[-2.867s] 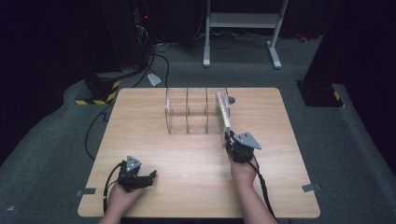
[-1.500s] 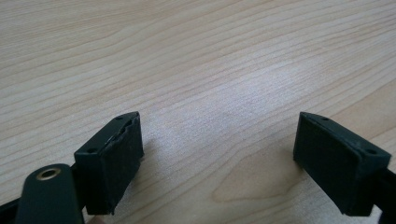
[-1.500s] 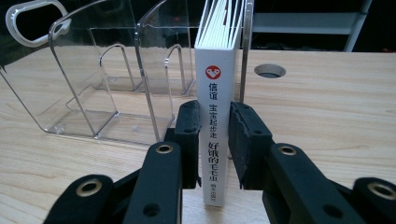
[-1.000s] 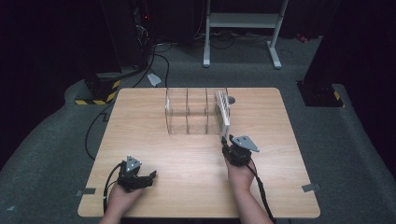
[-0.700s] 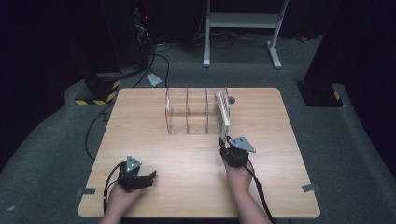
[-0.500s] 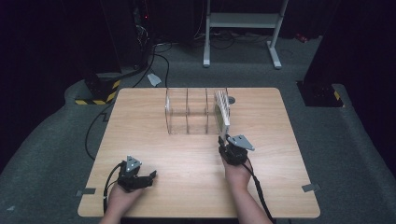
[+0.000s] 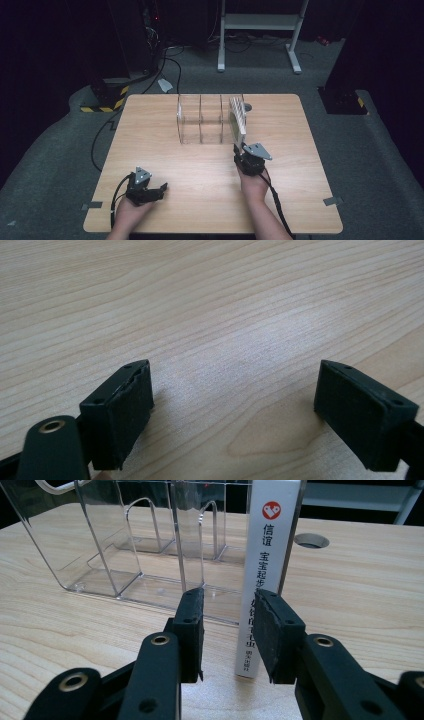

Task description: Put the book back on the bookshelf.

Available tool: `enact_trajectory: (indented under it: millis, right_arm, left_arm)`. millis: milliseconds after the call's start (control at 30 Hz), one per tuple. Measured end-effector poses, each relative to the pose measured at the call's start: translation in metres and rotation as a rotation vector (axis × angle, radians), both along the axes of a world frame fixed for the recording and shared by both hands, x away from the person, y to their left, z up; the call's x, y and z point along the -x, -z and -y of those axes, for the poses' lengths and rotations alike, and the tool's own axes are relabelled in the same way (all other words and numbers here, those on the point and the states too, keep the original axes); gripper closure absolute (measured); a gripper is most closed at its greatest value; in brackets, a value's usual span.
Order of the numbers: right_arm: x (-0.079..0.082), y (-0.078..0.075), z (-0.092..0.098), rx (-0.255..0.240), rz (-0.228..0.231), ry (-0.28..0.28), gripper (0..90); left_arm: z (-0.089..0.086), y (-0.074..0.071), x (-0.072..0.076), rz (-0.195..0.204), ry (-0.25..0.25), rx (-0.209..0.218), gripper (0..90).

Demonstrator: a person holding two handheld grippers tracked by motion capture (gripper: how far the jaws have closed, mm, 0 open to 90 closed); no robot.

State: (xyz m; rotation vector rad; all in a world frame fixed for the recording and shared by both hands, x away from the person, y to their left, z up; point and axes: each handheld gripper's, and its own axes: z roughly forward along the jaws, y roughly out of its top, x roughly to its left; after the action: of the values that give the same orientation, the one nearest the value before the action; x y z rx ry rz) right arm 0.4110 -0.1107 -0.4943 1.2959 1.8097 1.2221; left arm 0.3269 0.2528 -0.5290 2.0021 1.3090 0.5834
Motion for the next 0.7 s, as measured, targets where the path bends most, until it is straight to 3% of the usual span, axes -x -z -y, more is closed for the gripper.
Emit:
enact_trajectory:
  millis: [700]
  right_arm:
    - [-0.0066,0.0001,-0.0064,0.002,0.002,-0.002,63.8]
  left_arm:
    - [0.0,0.0,0.0,0.0,0.0,0.0,15.9]
